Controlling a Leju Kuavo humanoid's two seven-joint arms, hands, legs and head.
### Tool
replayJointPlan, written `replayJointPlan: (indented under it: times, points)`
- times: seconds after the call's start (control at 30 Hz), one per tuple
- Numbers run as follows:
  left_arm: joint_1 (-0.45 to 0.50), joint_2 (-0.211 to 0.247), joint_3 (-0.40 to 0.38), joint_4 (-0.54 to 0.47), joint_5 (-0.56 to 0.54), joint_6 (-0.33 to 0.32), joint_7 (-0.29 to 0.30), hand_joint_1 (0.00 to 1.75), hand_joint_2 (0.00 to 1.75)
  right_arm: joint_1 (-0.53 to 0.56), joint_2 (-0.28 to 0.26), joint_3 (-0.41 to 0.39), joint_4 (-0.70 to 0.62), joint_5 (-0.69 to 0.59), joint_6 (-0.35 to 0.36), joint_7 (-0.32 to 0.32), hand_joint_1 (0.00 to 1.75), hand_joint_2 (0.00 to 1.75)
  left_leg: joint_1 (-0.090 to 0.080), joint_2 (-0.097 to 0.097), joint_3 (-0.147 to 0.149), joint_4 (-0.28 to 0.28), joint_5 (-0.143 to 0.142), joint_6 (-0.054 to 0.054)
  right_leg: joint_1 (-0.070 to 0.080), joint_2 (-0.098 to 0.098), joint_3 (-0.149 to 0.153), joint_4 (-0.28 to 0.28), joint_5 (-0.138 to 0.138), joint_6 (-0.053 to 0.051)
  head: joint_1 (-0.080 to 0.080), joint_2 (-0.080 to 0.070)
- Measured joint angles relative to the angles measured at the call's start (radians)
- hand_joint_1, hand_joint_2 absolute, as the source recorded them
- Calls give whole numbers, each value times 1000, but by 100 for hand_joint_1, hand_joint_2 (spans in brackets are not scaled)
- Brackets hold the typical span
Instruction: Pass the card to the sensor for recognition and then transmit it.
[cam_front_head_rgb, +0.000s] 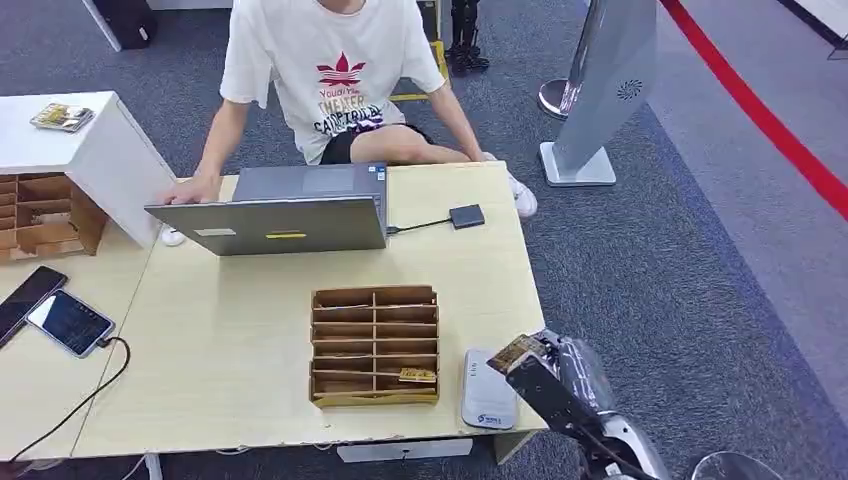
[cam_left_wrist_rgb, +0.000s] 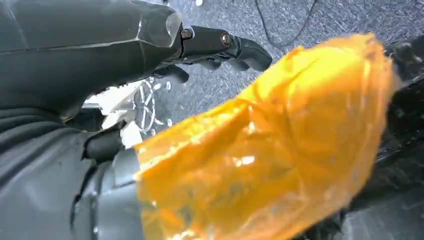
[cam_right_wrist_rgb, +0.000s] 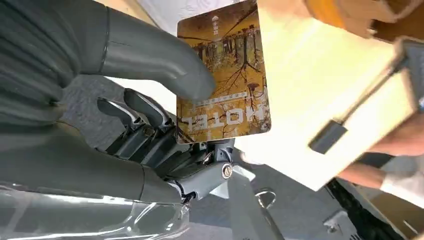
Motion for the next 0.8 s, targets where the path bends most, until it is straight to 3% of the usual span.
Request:
replayJointPlan:
  times: [0.3,0.67,0.8]
  points:
    - [55,-138,253,-61,-224,-176,-15,0,0,-1,-71,24,34,32,20,22,175,175,0,0,0,0,0,0,0,0,0,0,0,0,0,0]
    - [75,-194,340,-76,-244,-190,-17,0,0,-2,-87,37,53,38,24,22,175,175,0,0,0,0,0,0,0,0,0,0,0,0,0,0]
    - [75,-228,399,-79,-345,-253,-61,0,0,-14,-87,57,68,43,40,21,175,175,0,0,0,0,0,0,0,0,1,0,0,0,0,0]
